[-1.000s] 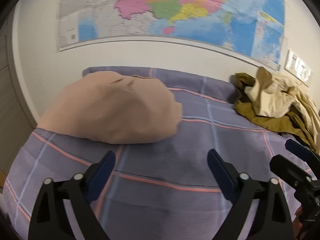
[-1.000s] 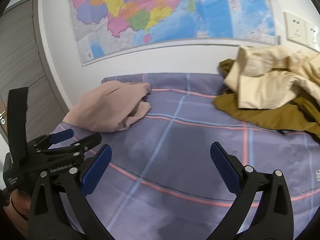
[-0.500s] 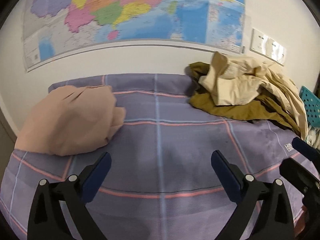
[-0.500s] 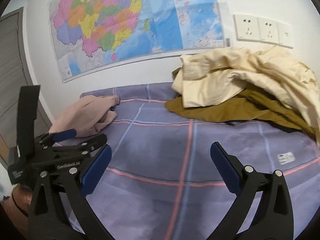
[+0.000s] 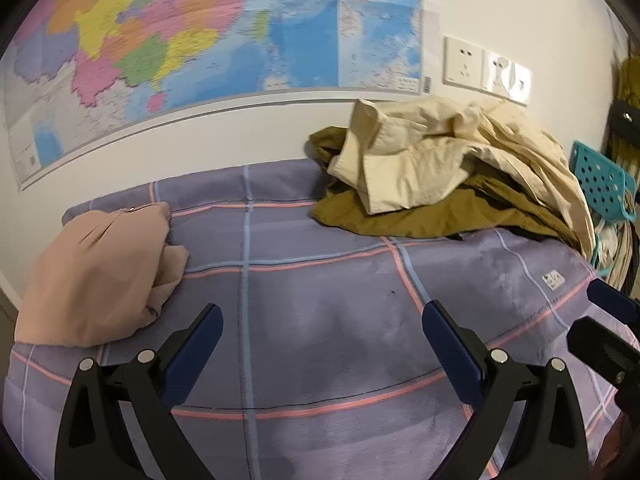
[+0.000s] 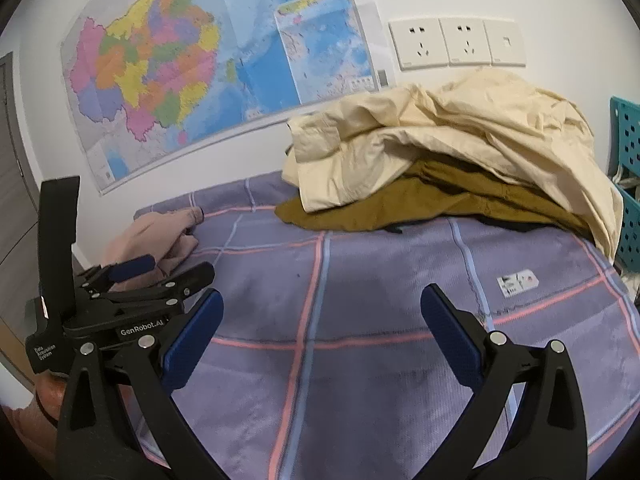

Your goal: Fold large clothes

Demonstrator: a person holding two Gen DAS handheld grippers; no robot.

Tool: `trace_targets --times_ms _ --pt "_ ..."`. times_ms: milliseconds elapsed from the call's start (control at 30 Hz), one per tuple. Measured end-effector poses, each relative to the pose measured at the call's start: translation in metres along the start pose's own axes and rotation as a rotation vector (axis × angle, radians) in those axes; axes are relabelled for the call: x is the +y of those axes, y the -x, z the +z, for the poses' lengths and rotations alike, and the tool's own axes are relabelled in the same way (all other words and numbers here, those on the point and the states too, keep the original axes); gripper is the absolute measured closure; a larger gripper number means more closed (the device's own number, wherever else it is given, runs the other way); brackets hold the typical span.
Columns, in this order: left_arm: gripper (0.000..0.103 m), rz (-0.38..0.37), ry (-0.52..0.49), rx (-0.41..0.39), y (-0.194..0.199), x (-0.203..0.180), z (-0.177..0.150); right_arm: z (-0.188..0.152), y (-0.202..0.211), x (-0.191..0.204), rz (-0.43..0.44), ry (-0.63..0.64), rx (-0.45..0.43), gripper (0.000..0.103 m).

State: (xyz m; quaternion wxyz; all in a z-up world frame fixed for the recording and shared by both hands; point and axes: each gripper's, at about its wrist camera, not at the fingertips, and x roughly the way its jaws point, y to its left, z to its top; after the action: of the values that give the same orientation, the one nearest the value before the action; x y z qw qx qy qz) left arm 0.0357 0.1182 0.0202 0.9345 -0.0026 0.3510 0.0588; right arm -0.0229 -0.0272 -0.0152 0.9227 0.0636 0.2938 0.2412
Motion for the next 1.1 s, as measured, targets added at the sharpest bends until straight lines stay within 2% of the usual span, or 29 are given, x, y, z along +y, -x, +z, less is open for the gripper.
trace_targets --times_ms 33,100,233,467,767,900,1100 --pt "0.011 0.0 -0.004 -0.001 0.0 -0.001 0.0 -0.002 0.0 0.0 0.0 0.004 0.001 0.005" --pt "0.012 -0.004 -0.022 0.002 -0.002 -0.006 0.0 -0.004 0.0 -0.002 -0.012 -0.002 -0.003 0.005" --pt "0.007 -0.017 -0.025 0.007 -0.006 -0.01 0.003 -0.001 0.0 -0.008 -0.023 -0.017 -0.005 0.005" --pt "0.007 -0.067 -0.006 0.022 -0.013 -0.015 0.005 0.003 0.001 -0.014 -0.04 -0.024 -0.025 0.005" --pt "0.007 -0.097 0.022 0.032 -0.016 -0.016 0.003 0.004 0.005 -0.02 -0.072 -0.019 -0.056 0.005" --pt "0.009 -0.084 0.003 0.034 -0.016 -0.02 0.002 0.005 0.004 -0.02 -0.091 -0.005 -0.046 0.005" --pt "0.007 -0.129 0.007 0.06 -0.021 -0.024 0.002 0.007 0.003 -0.027 -0.114 -0.03 -0.035 0.005"
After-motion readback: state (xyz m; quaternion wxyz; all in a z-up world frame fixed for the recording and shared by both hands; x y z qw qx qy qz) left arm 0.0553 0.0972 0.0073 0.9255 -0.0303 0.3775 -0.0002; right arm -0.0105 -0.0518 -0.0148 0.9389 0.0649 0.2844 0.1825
